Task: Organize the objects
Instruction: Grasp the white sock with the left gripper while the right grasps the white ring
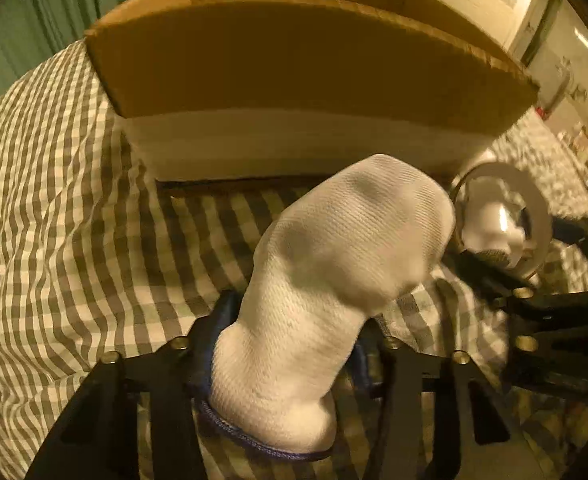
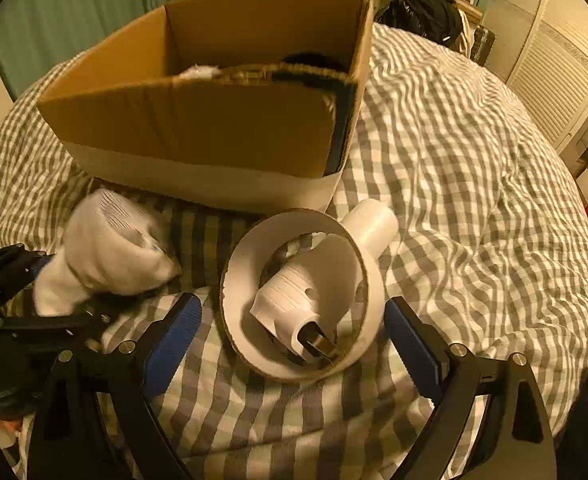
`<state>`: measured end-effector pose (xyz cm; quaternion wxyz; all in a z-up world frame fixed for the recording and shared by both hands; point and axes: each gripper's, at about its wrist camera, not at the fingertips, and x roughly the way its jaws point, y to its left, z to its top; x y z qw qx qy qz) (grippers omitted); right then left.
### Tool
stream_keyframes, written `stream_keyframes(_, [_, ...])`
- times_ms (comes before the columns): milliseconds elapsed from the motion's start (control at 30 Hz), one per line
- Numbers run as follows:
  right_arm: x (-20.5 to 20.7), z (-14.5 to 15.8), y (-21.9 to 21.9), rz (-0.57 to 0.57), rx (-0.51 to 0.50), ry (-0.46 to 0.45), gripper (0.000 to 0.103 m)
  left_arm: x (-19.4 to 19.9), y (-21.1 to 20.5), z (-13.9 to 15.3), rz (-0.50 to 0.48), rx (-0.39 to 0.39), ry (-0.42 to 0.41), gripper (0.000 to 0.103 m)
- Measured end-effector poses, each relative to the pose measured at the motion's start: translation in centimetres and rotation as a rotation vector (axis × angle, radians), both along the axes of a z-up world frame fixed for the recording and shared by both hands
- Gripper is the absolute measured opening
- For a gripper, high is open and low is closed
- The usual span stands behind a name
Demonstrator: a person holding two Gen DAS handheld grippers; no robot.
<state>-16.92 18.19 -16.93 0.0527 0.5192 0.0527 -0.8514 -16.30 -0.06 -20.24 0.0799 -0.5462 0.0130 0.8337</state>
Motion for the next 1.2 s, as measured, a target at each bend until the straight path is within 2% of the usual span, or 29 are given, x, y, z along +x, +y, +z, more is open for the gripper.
stream_keyframes(200, [-1.0, -1.6, -0.6, 0.009, 0.029, -0.047, 0.092, 0.2, -1.0, 0.8, 0.025, -0.006, 0.016, 0.044])
stream_keyframes(267, [-1.2, -1.9, -0.7, 0.004, 0.041, -0.058, 0.084, 0.3, -1.2, 1.0, 0.029, -0.012, 0.021, 0.044])
stream_keyframes(433, [-0.9, -1.5, -0.4, -0.004, 0.038, -0.048, 0.084, 0.9, -1.4, 1.6, 0.031, -0.035, 0.032, 0.043])
stream_keyframes(633, [0.8, 1.0, -0.7, 0.000, 0.046, 0.022, 0.084, 2.6, -1.6, 3.8, 0.032, -0.041, 0.071, 0.043])
stream_keyframes(833, [3.2, 4.4, -0.5, 0.010, -0.004, 0.080, 0.084, 5.1, -1.7, 6.1, 0.014, -0.051, 0.124, 0.043])
stream_keyframes(967, [4.9, 6.7, -1.0, 0.018, -0.035, 0.123, 0.084, 5.7, 0.2, 8.2, 0.008, -0.058, 0.152, 0.043])
stream_keyframes(1200, [7.6, 10.1, -0.7, 0.025, -0.071, 0.194, 0.084, 7.8, 1.1, 10.7, 0.001, -0.061, 0.207, 0.043])
